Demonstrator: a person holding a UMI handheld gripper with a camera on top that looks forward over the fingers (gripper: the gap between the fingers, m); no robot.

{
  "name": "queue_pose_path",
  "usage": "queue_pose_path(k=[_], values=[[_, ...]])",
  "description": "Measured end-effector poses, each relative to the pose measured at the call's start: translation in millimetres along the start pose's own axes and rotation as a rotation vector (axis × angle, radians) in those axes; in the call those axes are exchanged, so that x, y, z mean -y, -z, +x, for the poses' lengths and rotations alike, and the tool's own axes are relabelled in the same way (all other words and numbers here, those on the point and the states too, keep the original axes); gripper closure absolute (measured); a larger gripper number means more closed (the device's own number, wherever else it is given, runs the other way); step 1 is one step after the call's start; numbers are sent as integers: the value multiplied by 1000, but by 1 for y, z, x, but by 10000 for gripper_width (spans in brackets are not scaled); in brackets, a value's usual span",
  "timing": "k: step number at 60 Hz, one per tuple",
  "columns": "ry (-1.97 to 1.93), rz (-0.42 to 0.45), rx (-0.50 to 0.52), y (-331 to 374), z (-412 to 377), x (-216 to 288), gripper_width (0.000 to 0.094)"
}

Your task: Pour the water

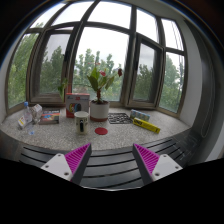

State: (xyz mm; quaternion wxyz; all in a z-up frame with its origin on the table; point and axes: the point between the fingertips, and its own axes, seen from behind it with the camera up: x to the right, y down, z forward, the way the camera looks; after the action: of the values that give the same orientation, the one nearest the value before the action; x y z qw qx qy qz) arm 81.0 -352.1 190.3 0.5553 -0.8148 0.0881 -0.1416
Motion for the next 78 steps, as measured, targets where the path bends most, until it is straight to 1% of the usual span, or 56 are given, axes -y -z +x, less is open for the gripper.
queue_pose_path(k=[9,16,25,30,34,38,44,48,57,62,65,67,70,73,78], values=[[32,-34,-23,-2,-16,-23,81],[60,-59,-15,-3,-61,-52,81],[70,-72,78,6,-164,-74,81],[48,-69,160,5,-240,-75,77],[30,-49,227,0,-303,-65,79],[23,-12,279,-12,-361,-49,76],[5,58,339,-38,-441,-17,77],[19,79,367,-64,-484,0,83],[17,154,357,-129,-536,40,85],[22,157,354,-164,-558,45,94],[23,156,353,-182,-567,45,136],[24,158,350,-193,-569,45,195],[18,165,345,-200,-572,48,301],[11,183,338,-205,-571,51,438],[-24,196,342,-207,-571,53,523]])
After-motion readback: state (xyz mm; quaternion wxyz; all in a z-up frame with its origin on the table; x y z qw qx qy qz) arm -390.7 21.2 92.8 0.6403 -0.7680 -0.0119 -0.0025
